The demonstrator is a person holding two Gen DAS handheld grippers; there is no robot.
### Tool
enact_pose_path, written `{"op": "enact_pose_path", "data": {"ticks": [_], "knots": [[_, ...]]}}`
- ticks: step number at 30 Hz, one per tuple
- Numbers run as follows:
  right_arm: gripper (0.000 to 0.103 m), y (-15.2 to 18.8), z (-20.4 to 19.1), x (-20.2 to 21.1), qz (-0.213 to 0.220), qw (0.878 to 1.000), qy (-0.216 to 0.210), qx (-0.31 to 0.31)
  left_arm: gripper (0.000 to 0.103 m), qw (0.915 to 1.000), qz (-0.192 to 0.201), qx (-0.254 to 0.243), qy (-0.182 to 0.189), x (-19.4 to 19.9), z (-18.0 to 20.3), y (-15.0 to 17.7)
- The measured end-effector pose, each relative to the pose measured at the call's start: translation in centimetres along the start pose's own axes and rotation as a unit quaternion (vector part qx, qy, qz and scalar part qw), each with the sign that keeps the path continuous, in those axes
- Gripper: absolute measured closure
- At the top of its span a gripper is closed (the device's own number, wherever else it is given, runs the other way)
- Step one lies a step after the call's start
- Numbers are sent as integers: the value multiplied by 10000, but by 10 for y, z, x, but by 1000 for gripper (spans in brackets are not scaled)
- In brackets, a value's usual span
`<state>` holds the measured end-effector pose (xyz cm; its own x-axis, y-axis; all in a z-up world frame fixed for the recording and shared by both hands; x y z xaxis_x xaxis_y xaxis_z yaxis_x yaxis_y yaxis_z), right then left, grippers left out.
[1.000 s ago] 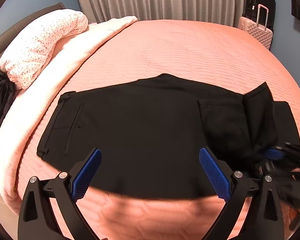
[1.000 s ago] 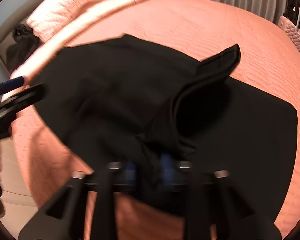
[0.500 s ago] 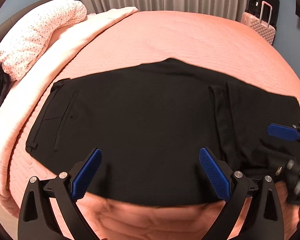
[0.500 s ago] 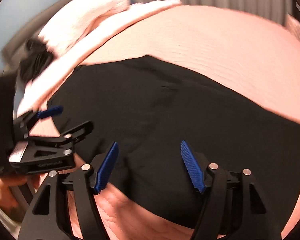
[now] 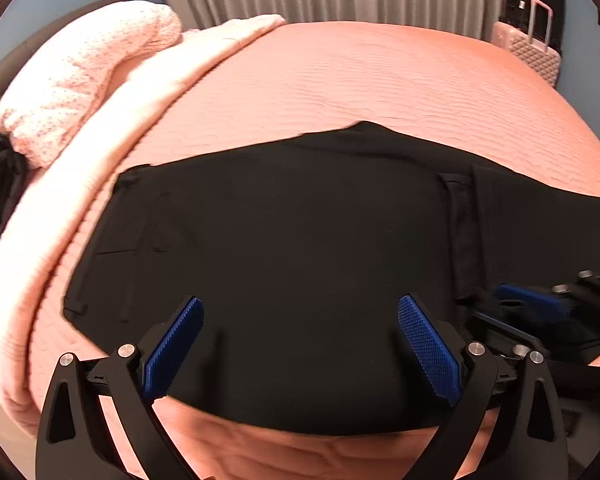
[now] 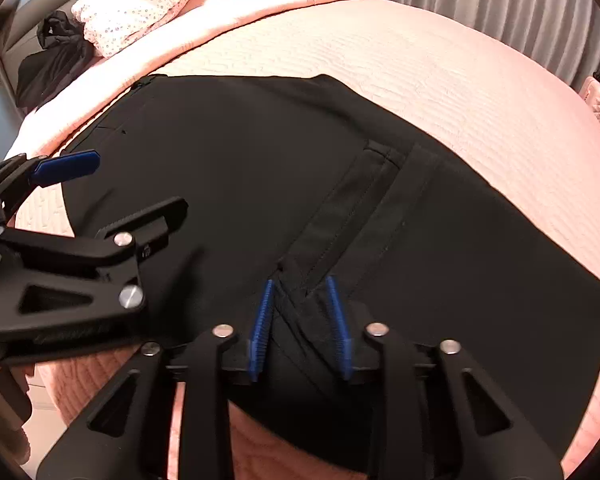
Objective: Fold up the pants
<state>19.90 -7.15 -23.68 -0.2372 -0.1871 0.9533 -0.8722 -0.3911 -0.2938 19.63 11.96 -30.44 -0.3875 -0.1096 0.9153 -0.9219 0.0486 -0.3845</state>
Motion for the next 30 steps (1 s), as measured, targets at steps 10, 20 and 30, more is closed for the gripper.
{"op": "enact_pose_path", "data": {"ticks": [10,20,30], "knots": [[34,37,13,80,468,9984,322,-31,6,9453,-290,2678,1842,-30,-146,42],[34,51,11,104,490,9981,328,-193,8,8915,429,3448,2907,-50,-180,1],[33,53,25,113,619,9964,451,-368,73,9302,528,3008,2038,-64,-177,-25]]}}
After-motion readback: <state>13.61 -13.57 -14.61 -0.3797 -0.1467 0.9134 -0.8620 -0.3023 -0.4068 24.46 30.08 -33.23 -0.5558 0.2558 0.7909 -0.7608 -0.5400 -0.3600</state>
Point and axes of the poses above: each gripper's, at about its wrist camera, not at the fingertips, and x roughly against the way its jaws point, z to its right, y to its underside, the point moved 10 cm from there along -x, roughly the way its jaws point, and after that the axes turned 12 degrees about -z, right-handed, at the moved point
